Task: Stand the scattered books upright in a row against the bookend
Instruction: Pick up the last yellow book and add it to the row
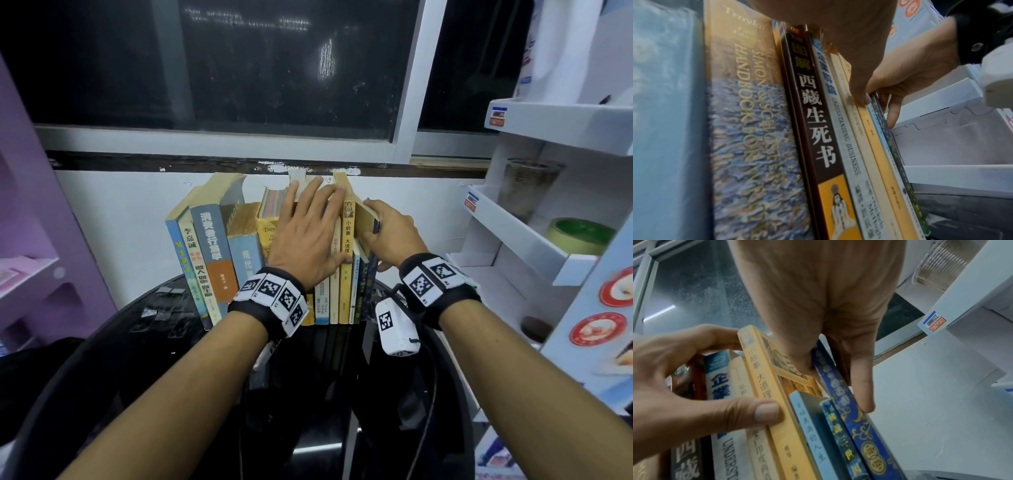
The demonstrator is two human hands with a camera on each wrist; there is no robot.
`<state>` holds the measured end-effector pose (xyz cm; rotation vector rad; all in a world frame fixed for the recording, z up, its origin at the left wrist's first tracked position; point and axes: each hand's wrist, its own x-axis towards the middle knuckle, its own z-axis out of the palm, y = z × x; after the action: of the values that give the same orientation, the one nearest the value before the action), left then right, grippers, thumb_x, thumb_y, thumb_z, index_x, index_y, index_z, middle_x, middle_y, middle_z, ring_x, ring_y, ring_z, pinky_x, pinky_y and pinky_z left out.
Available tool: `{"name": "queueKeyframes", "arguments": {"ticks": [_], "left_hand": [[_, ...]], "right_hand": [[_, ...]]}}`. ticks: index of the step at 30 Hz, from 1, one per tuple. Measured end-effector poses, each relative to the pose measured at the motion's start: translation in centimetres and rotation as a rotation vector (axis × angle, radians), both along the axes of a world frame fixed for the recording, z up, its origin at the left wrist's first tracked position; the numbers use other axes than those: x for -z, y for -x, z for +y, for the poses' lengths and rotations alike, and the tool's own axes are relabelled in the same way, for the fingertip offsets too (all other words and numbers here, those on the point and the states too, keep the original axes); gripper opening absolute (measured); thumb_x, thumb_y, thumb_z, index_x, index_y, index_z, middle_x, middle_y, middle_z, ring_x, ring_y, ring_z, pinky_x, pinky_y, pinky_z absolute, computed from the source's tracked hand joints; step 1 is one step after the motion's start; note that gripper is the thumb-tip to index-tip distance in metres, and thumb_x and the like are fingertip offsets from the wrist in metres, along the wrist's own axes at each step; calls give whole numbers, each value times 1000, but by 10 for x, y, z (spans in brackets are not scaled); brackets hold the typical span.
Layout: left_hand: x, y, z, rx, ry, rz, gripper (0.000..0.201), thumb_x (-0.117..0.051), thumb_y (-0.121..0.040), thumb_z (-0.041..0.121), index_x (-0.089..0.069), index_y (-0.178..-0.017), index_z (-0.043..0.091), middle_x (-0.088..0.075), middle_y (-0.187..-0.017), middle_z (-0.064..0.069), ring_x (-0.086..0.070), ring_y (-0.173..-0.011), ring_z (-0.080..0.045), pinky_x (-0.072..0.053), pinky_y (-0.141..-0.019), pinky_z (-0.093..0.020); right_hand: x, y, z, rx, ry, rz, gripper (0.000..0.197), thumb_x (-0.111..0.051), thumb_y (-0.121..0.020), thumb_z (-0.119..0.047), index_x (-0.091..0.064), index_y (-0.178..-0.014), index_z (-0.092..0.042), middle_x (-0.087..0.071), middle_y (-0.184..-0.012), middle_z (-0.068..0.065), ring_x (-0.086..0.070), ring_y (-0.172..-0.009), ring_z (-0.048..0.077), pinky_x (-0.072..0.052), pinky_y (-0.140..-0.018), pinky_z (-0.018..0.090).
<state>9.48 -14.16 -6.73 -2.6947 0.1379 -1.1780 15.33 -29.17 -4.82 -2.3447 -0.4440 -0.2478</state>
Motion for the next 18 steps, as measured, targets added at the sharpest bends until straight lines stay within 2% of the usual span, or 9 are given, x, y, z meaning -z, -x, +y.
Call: {"name": "queueKeyframes", "arguments": {"ticks": [7,13,18], "left_hand": [[2,0,-3,22,27,-6,102,-65,-65,70,-31,-144,14,-42,-141,-6,-27,-139,-27,-10,-117,-47],[0,1,0,57,55,3,101,-69,-66,65,-30,-145,16,-44,-139,-3,-32,-135,-25,-10,-113,-41],[-3,7,8,139,63,-1,91,-70,-71,56,-34,-143,14,-44,-138,-5,-36,-132,-25,-22,-114,-43]], "right_hand": [[0,2,6,19,16,-25,46,-60,-91,-20,-46,-133,-33,-66,-109,7,-67,-93,30,-58,-78,51],[4,6,0,13,-22,-21,48,-58,-92,-20,-44,-136,-32,-65,-111,10,-66,-95,33,-57,-79,53],[1,7,-1,-22,2,34,55,-59,-90,-23,-36,-138,-33,-64,-111,10,-67,-94,33,-58,-76,51]]}}
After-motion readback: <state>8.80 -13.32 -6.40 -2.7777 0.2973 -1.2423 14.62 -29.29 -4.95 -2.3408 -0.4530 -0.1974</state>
